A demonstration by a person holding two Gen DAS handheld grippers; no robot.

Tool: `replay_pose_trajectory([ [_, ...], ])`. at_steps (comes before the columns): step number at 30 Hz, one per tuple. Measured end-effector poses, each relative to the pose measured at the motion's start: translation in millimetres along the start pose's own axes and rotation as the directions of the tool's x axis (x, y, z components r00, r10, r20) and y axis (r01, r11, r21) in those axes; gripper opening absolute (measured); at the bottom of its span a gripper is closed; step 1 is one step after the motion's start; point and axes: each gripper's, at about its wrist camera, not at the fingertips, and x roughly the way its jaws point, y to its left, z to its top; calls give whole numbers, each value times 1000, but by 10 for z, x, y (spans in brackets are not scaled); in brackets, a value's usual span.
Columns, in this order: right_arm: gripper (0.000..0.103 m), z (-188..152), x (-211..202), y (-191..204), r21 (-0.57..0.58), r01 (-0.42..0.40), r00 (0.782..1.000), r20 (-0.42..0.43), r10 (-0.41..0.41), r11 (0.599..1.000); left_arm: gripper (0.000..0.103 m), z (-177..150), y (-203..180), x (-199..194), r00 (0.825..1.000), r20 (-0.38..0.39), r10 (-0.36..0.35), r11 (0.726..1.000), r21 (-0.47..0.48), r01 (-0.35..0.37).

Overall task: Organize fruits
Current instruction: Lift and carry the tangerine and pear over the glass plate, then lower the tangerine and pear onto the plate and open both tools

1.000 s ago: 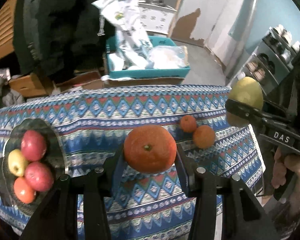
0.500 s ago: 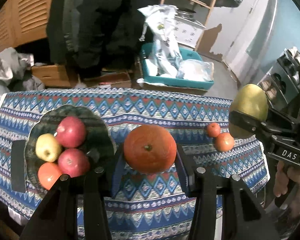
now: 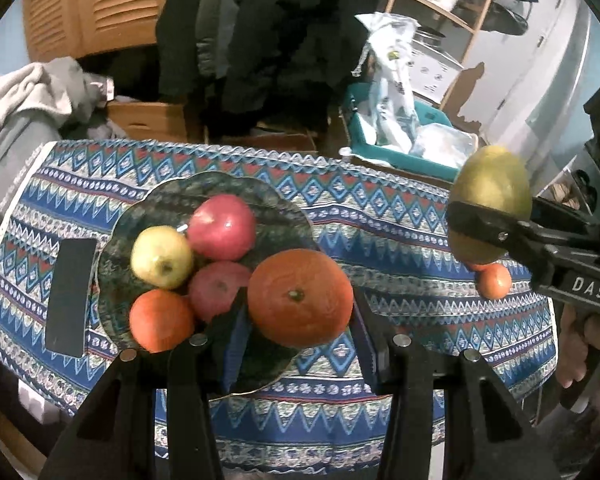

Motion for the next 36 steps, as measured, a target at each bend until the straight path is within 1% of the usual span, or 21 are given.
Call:
replay_pose_trajectory([
  [4, 69, 41, 176, 173, -26, -15, 1000, -27, 15, 1000, 48, -52, 165, 37, 1000, -5, 19, 1000, -17, -19],
  [9, 69, 73, 408, 380, -55, -34, 997, -65, 30, 998, 48, -123, 332, 148, 999, -39, 23, 999, -41, -25],
  [18, 69, 73, 796, 603, -87, -56, 990, -132, 44, 995, 48, -188, 579, 303, 996, -77, 44, 996, -78, -50],
  [27, 69, 32, 1128, 696, -111, -63, 979, -199, 40, 992, 48, -249, 666, 474, 992, -118, 47, 995, -84, -57],
  [36, 69, -21, 1329, 731, -117, -62, 968, -250, 31, 991, 48, -283, 730, 629, 985, -167, 44, 992, -106, -62],
])
